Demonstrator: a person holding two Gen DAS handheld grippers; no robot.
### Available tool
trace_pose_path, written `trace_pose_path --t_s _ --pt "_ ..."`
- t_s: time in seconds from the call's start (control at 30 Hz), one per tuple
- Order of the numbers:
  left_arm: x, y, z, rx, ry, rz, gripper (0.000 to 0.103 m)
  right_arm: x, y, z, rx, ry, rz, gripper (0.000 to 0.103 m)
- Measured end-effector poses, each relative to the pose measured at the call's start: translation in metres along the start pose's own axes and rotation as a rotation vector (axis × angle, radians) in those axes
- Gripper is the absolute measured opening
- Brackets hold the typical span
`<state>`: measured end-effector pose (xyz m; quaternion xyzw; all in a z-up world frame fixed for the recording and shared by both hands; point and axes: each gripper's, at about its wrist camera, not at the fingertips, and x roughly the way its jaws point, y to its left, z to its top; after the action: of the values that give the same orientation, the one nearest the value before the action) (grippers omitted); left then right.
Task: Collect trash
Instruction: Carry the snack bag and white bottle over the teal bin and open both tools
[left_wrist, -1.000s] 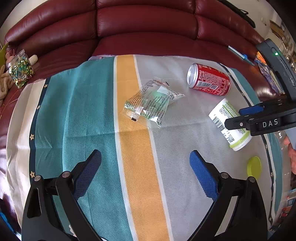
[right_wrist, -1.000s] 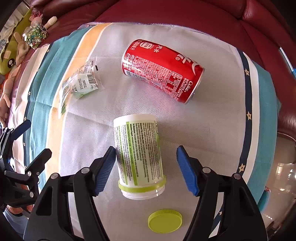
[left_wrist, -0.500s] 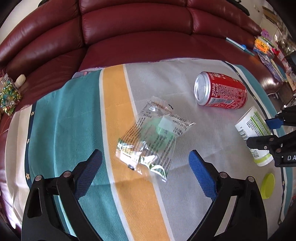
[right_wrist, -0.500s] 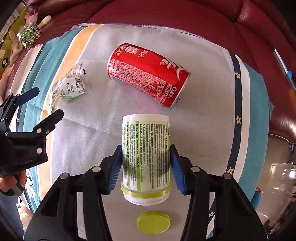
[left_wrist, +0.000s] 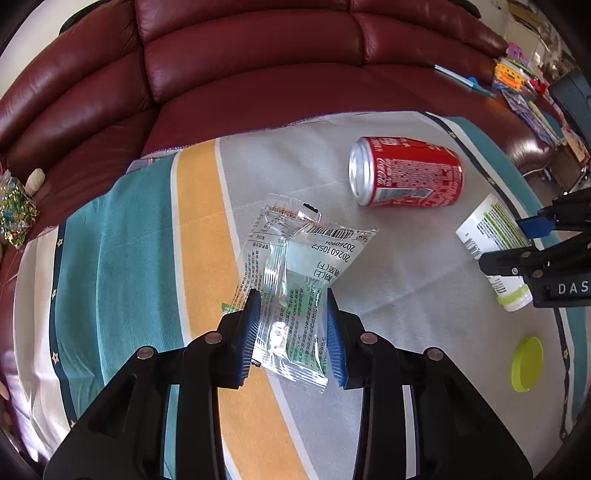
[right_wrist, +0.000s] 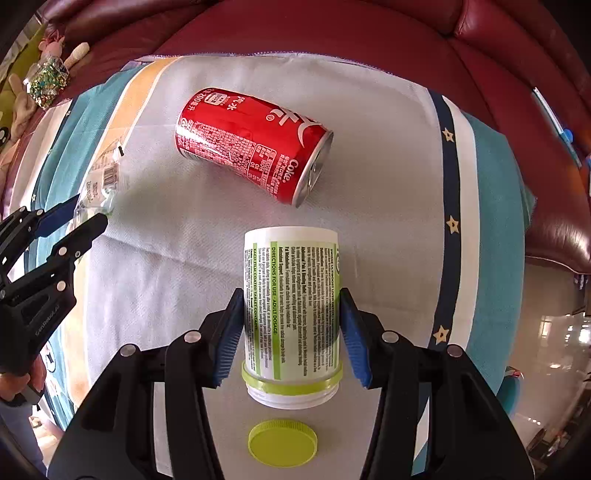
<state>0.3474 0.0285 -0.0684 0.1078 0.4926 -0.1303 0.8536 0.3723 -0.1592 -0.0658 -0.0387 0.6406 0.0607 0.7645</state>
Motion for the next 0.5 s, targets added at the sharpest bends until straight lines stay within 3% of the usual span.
trace_pose_path --t_s 0.2,0.5 --pt "-0.045 -0.034 -0.024 0.030 -0.035 -0.023 0.034 -0.027 -0.017 -0.039 0.036 -0.050 0.048 0.048" --pt "-0.099 -0.125 -0.054 0.142 -0.074 -0.086 0.035 -0.056 -0.065 -0.115 0.109 -0.107 0.094 0.048"
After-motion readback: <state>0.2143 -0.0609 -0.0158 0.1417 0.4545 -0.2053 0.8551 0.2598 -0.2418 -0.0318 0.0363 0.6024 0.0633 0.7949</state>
